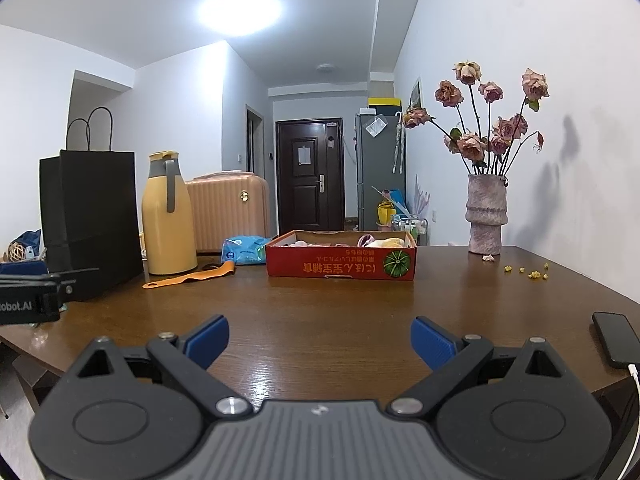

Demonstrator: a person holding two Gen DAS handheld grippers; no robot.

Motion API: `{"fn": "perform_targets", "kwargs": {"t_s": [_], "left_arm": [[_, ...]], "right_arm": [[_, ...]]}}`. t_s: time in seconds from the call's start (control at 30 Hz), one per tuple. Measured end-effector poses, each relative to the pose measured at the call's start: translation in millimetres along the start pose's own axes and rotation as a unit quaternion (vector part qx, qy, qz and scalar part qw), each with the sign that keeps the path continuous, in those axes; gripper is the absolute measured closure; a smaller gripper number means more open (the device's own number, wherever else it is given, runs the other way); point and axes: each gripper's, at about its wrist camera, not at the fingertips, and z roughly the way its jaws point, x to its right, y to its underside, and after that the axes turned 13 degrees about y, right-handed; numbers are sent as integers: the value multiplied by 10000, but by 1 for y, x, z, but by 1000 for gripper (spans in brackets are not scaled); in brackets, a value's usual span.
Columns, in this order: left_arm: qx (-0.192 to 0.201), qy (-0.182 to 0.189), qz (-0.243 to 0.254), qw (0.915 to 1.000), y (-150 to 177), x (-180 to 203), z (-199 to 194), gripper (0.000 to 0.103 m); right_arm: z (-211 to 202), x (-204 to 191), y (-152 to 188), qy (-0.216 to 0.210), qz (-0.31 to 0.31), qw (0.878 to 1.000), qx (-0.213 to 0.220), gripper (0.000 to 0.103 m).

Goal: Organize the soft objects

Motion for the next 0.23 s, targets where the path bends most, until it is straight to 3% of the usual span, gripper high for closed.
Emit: {"fn": "perform_targets", "kwargs": {"t_s": [0.23], "left_arm": [[-23, -5, -92, 10000, 0, 0, -1, 0]], "right_arm": [[1, 0, 1, -11, 4, 10000, -36, 5]]}}
